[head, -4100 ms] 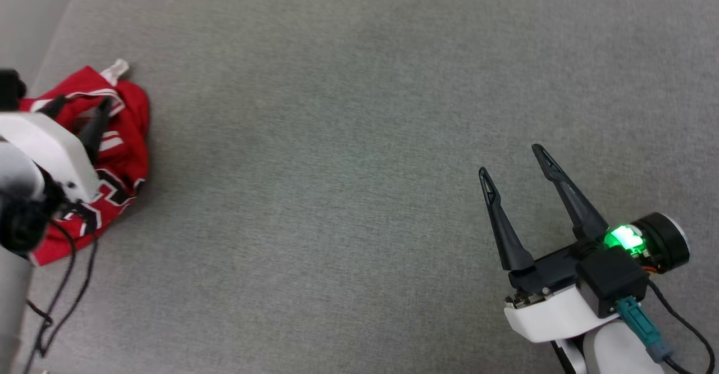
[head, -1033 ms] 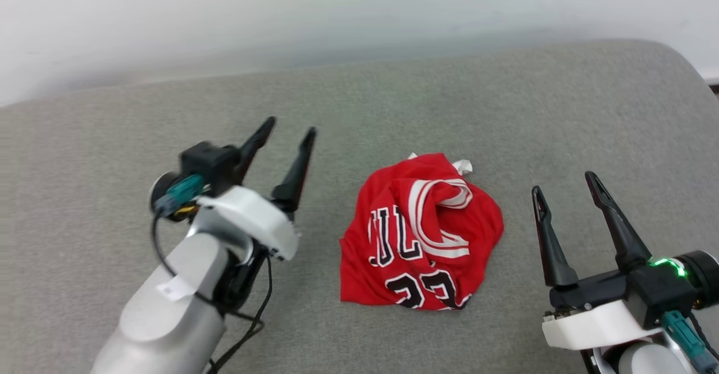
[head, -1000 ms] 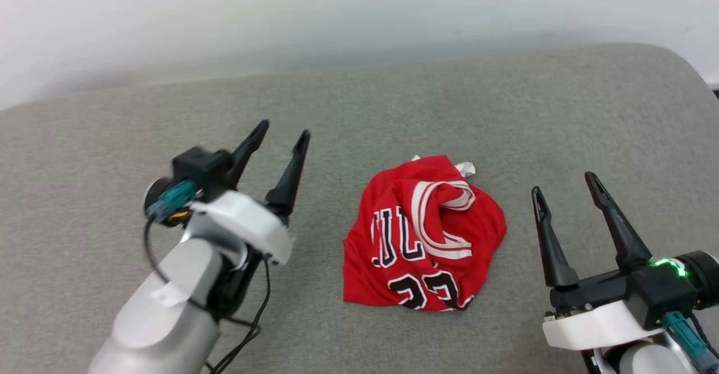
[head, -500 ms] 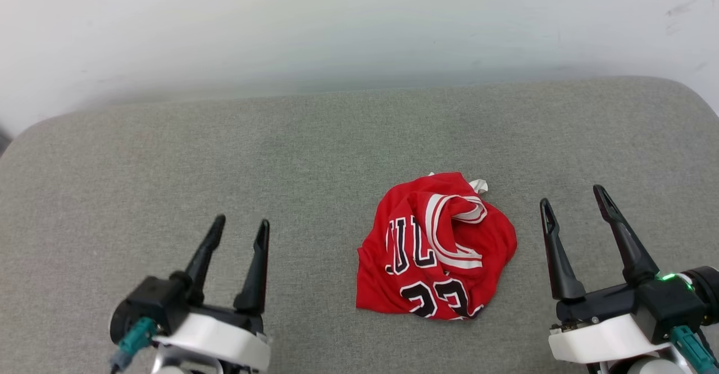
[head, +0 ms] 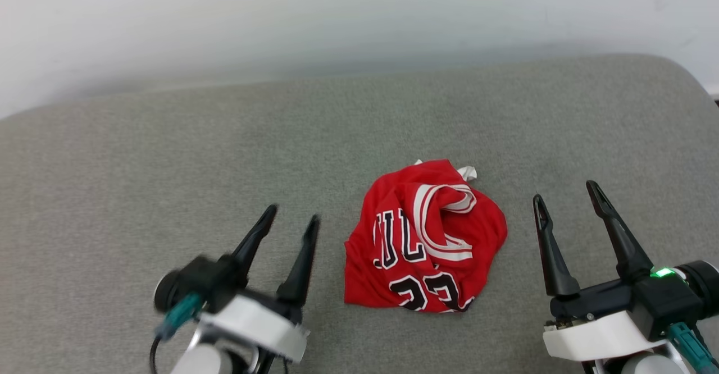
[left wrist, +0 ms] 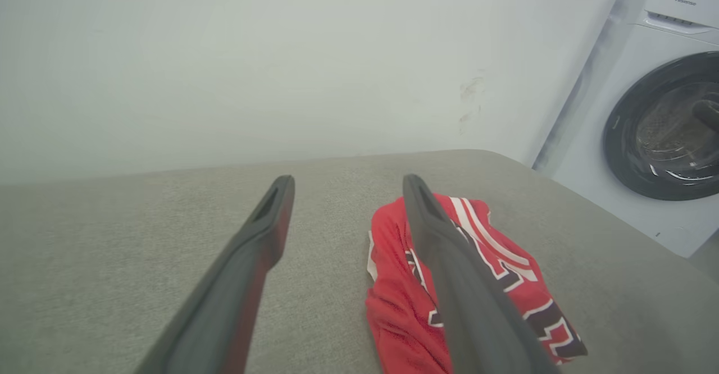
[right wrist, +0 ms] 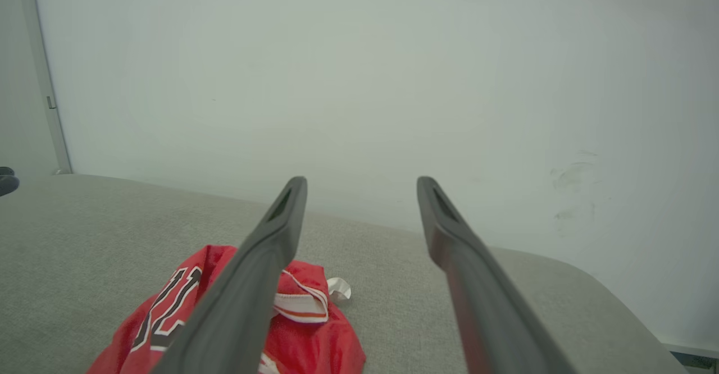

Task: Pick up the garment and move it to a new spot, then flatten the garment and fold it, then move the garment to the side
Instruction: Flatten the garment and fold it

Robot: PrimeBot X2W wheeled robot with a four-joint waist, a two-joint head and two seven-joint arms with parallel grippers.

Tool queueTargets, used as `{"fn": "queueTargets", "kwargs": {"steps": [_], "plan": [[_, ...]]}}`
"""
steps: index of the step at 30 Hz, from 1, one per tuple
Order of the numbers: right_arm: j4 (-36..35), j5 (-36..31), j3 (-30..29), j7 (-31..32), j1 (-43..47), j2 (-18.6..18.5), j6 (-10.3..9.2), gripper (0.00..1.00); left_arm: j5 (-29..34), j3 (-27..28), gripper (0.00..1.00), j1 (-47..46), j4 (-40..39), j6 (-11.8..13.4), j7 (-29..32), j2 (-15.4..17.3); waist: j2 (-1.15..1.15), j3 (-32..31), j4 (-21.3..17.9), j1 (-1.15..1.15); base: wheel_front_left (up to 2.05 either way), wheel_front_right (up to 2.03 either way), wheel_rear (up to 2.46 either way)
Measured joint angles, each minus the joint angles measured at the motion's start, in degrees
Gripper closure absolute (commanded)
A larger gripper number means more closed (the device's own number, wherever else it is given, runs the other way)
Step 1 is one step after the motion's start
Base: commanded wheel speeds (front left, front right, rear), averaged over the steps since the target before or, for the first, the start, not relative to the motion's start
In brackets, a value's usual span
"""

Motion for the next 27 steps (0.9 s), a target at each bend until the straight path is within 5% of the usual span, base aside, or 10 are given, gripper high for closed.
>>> {"fn": "queueTargets", "kwargs": {"steps": [8,18,27], "plan": [[-0.40,0.96,0.89,0.00,-2.57,0.00,0.00,0.00,-2.49,-7.91,0.00,-16.42,2.30,-1.51,17.48,3.43,0.00,5.13,-2.74,0.01,0.00,0.00,0.00],[-0.67,2.52,2.45,0.00,-5.88,-0.02,0.00,0.00,-18.14,-17.94,0.00,-43.05,11.69,-1.74,48.73,10.17,0.00,12.30,-8.51,0.01,0.00,0.00,0.00],[-0.64,4.08,4.31,0.00,-7.32,-0.01,0.00,0.00,-24.57,-23.52,0.00,-53.76,18.09,-1.74,63.27,11.21,0.00,16.26,-12.33,0.02,0.00,0.00,0.00]]}}
